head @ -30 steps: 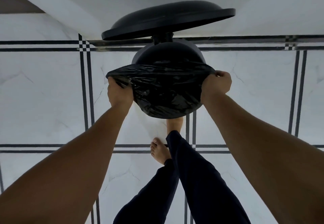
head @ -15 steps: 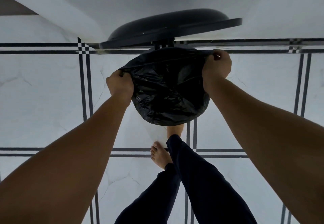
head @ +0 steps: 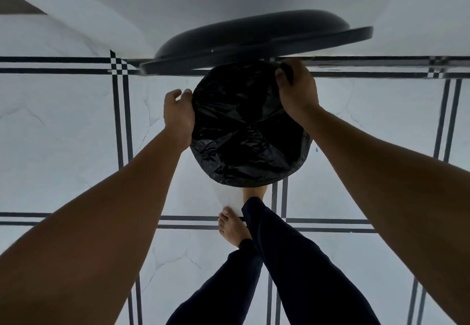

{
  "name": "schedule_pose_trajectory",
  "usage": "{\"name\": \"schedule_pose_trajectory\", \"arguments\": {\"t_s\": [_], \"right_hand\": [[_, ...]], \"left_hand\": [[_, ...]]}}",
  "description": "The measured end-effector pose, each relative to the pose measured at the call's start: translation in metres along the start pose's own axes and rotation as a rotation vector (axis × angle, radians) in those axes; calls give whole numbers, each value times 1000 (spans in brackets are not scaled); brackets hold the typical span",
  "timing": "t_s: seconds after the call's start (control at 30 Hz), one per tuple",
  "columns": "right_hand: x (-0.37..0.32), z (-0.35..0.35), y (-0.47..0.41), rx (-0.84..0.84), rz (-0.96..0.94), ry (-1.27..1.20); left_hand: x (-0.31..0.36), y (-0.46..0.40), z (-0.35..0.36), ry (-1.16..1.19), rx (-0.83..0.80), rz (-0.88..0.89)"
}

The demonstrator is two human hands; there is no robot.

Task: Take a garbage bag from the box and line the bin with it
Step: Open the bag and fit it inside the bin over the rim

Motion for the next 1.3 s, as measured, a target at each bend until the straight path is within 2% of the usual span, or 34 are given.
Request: {"name": "schedule_pose_trajectory", "arguments": {"t_s": [0.1,0.2,0.23,0.3,0.33,0.4,0.47,0.5,0.57,0.67,0.77,0.83,0.93,1.0,1.13,1.2,1.27,1.3], "right_hand": [[5,-7,-4,97,36,-33],[7,-5,-1,60,116,-15],[6,-5,0,65,126,17],[-1,-11,7,143,48,247],[-8,-14,14,190,-33,389],[-25,-10,32,205,-260,549],[-36,4,52,93,-463,603],[-34,13,61,17,-517,645],[-23,24,73,-95,-540,751],[0,24,76,-151,-517,791],[15,22,72,-176,-524,770],[20,25,70,-161,-524,773],[23,28,69,-101,-512,779],[25,29,68,-71,-507,790],[26,27,69,-41,-529,739],[24,24,68,-20,-521,690],[21,20,67,12,-512,629],[21,20,67,27,-509,601]], "left_hand": [[1,-2,-7,-10,16,15],[-2,-6,-15,-14,62,16],[-5,-6,-17,-46,78,2],[-9,0,-23,-168,186,35],[-9,7,-26,-266,291,132],[-2,32,-22,-440,437,468],[-1,61,1,-471,348,764],[-5,73,14,-448,246,814],[-14,88,39,-409,59,807],[-30,89,62,-470,-47,819],[-44,67,79,-627,-68,758],[-55,47,90,-846,-9,706],[-69,19,90,-1175,28,488],[-74,5,86,-1256,-21,407],[-76,2,84,-1301,-50,381],[-71,16,85,-1239,58,537],[-64,35,86,-1091,166,826],[-62,44,89,-1002,157,954]]}}
Point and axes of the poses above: each hand's wrist, its own y-axis away from the middle knuckle, its own z-axis out of the palm, x = y × z, the point moved 4 cm from there along -y, towards the middle knuckle, and after that the axes turned 10 degrees about -z, right-handed, at the moved point
